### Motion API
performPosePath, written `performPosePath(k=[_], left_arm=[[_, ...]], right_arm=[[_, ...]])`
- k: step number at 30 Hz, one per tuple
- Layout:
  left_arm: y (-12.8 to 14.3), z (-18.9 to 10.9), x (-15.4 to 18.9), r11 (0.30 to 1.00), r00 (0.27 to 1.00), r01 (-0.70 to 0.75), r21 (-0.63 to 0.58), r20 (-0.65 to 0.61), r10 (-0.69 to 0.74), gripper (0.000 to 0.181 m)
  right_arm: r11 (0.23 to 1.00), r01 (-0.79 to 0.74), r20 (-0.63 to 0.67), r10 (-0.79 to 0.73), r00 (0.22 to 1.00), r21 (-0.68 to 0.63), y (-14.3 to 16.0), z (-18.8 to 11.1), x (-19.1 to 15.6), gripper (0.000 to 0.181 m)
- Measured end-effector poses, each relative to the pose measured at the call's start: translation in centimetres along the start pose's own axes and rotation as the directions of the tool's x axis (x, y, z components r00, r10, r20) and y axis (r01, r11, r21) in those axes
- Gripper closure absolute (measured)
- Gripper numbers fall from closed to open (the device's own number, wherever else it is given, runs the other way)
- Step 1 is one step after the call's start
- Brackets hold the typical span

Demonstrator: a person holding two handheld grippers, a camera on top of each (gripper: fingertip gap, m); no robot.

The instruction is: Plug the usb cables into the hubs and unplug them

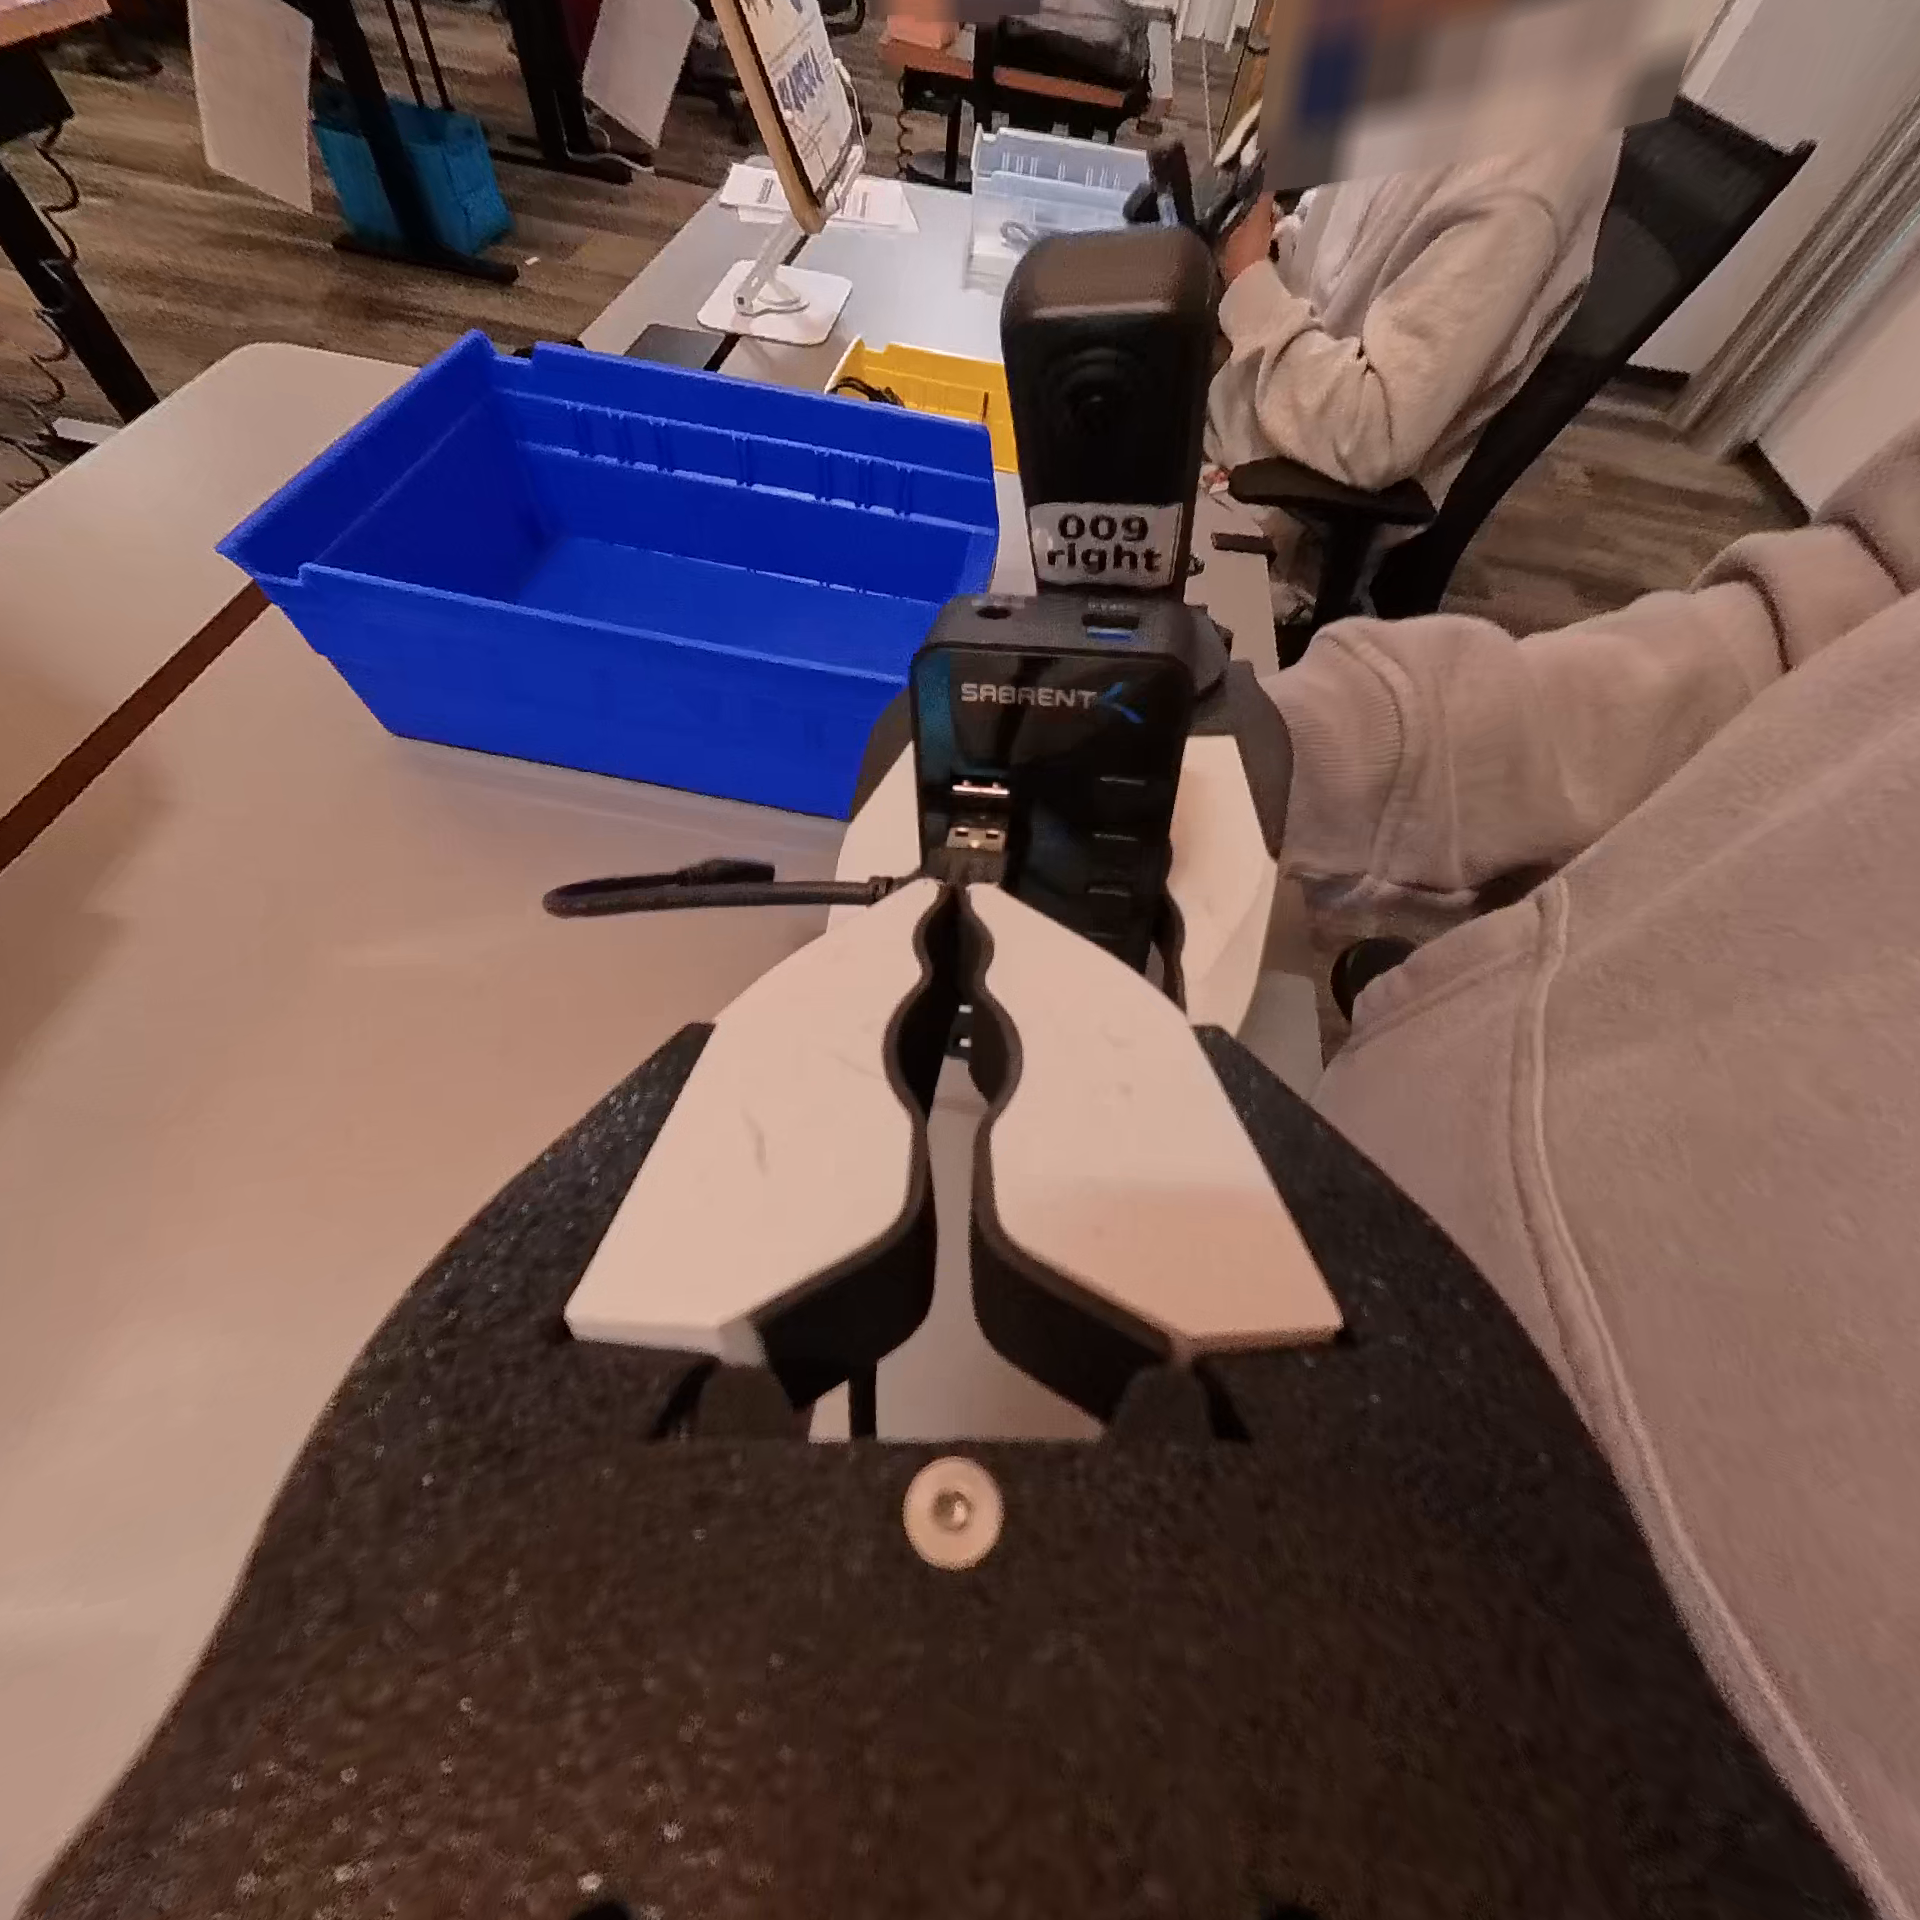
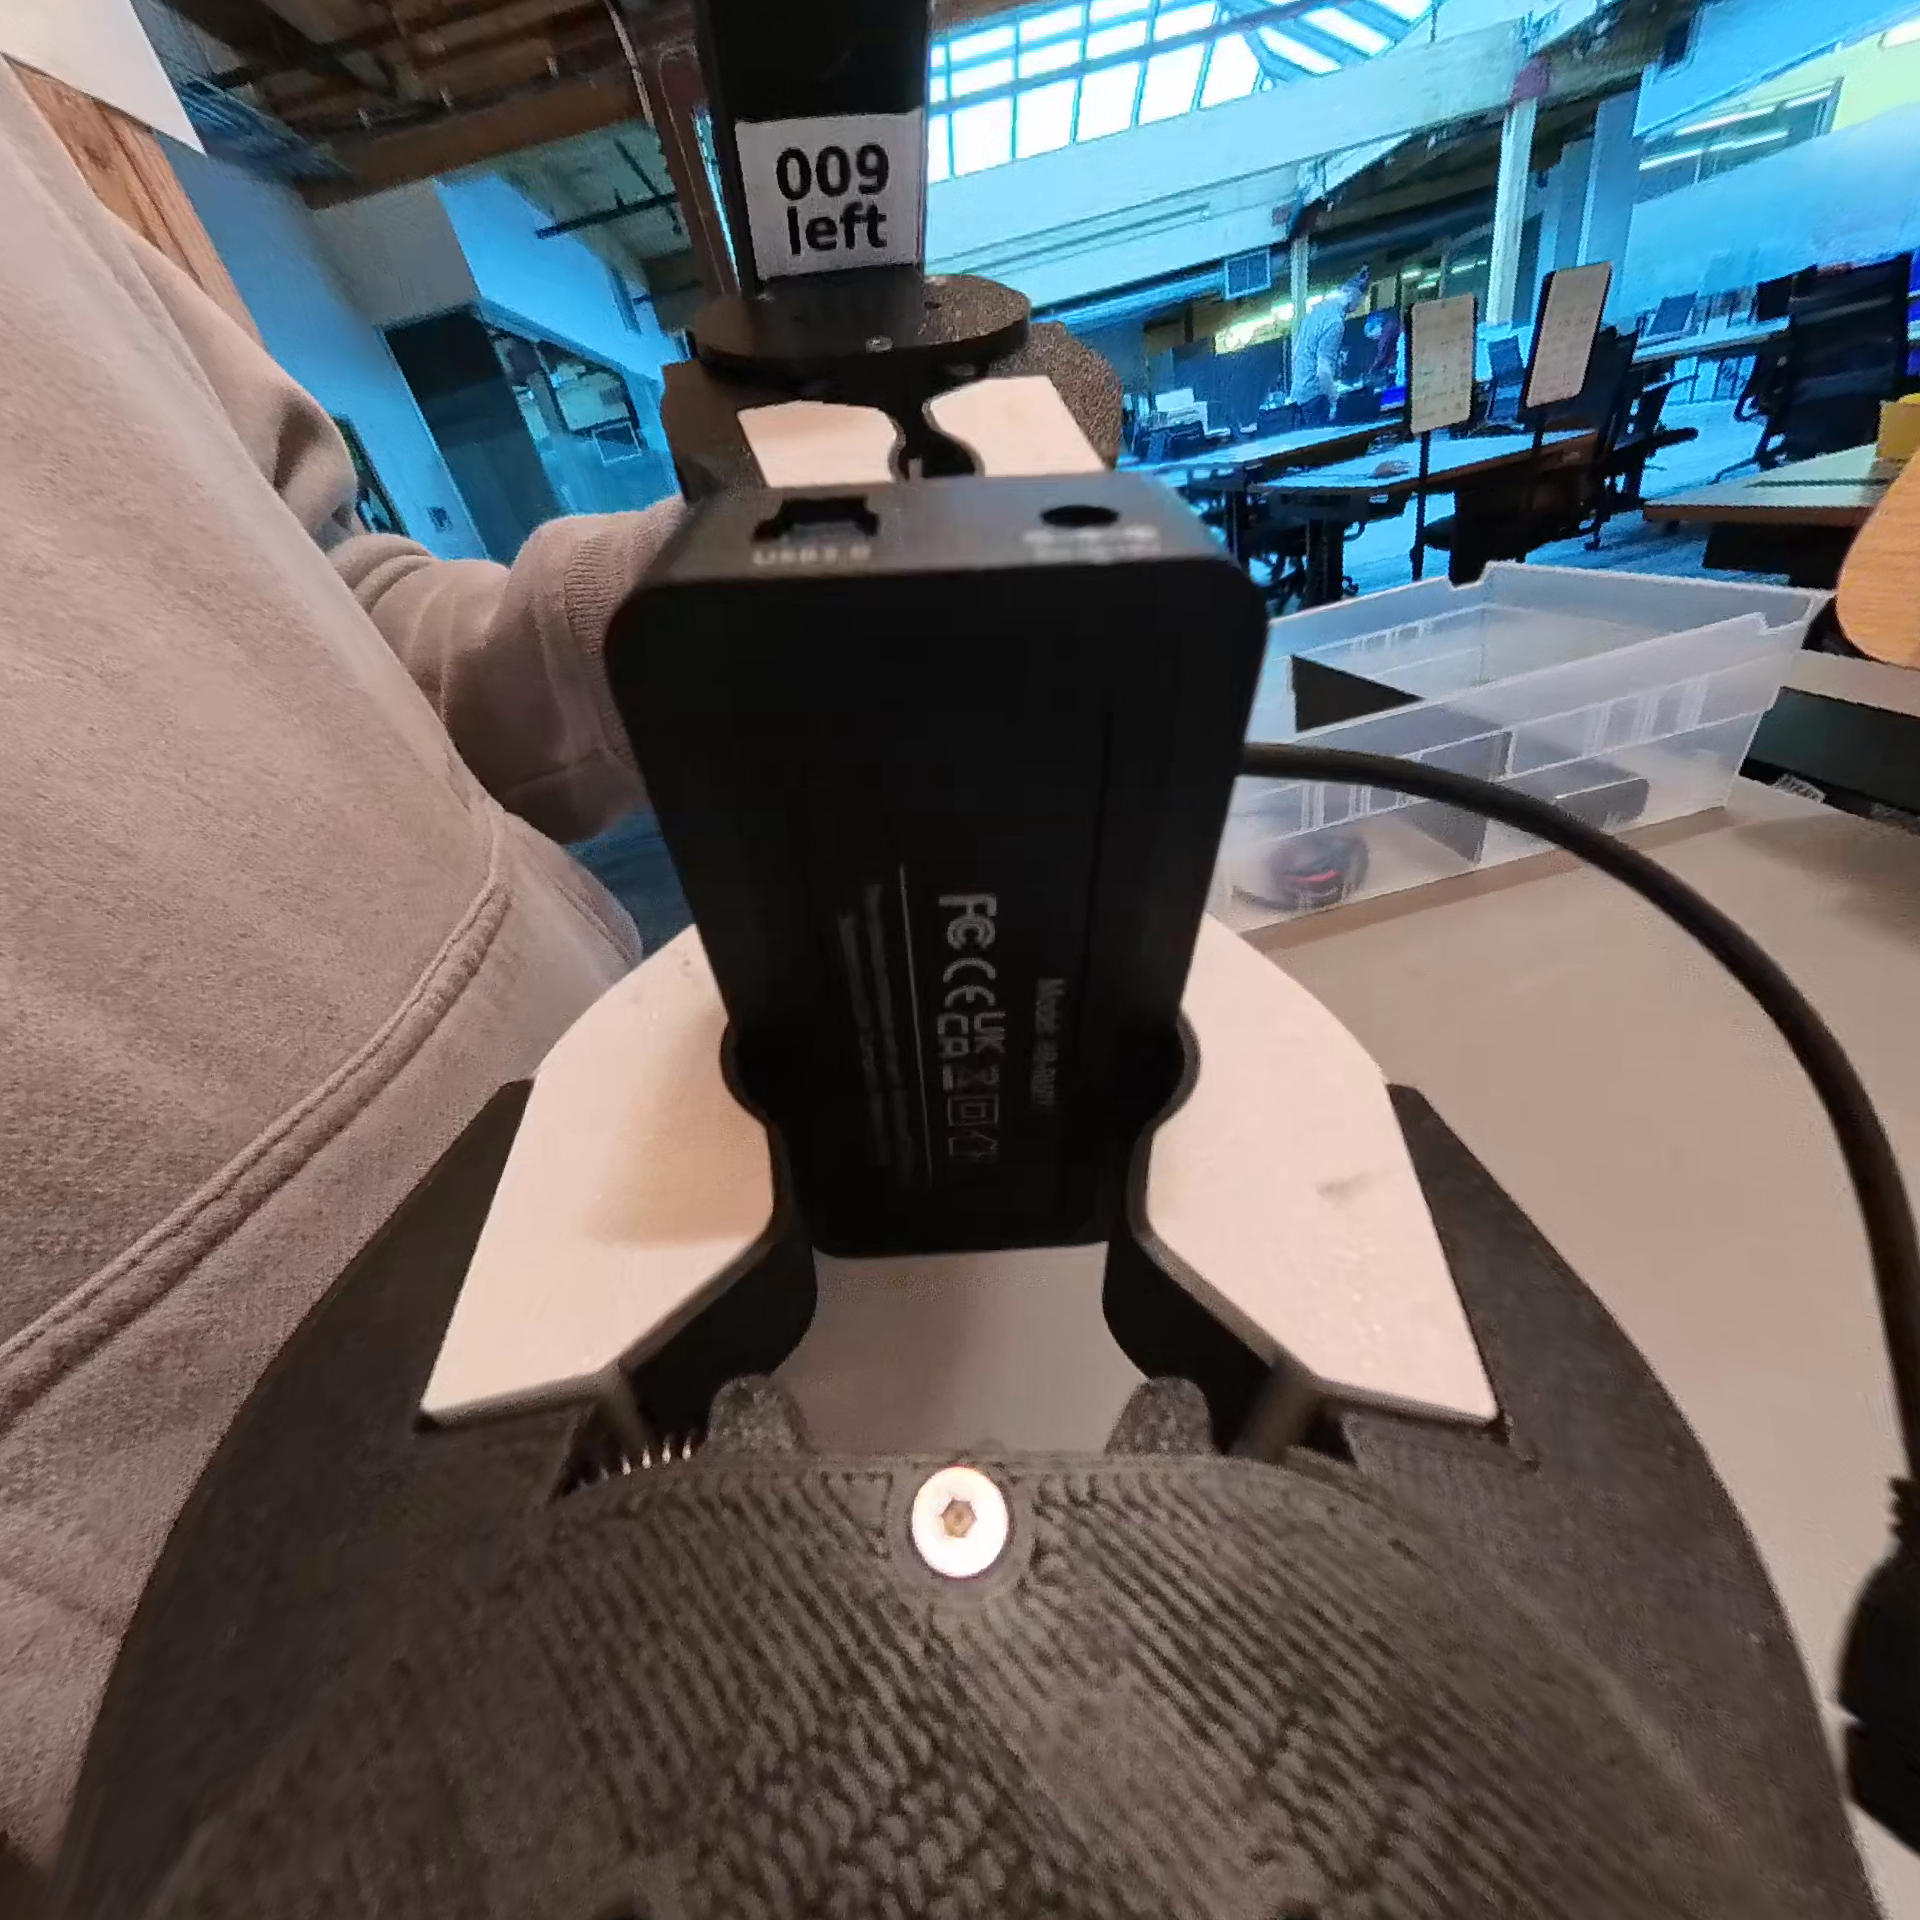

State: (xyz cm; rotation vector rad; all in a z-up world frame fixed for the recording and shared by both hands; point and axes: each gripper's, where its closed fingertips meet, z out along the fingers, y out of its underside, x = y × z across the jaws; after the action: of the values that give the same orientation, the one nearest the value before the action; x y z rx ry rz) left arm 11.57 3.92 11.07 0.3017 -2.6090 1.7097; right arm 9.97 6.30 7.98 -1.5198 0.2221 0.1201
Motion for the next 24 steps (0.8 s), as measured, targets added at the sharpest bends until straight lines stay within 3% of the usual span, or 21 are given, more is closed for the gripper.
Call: performPosePath(k=[4,9,21,24], left_arm=[[-0.3,-0.1,-0.1,1.0,1.0,0.012,0.016,-0.007,-0.012,0.181],[-0.1,-0.1,-0.2,0.997,0.998,0.065,0.04,-0.01,-0.064,0.181],[0.7,-0.8,-0.2,1.0,1.0,0.02,-0.017,-0.012,-0.021,0.181],[0.5,-1.1,-0.6,1.0,1.0,0.027,0.011,-0.004,-0.027,0.181]], right_arm=[[1.0,-0.004,-0.007,0.004,1.0,0.006,-0.1,0.2,0.0,0.11],[0.995,0.024,-0.021,-0.026,0.999,-0.093,0.5,0.4,0.2,0.111],[0.953,0.066,-0.001,-0.07,0.998,-0.297,1.6,0.6,0.3,0.11],[0.961,0.076,-0.018,-0.083,0.996,-0.266,1.1,0.6,0.7,0.11]])
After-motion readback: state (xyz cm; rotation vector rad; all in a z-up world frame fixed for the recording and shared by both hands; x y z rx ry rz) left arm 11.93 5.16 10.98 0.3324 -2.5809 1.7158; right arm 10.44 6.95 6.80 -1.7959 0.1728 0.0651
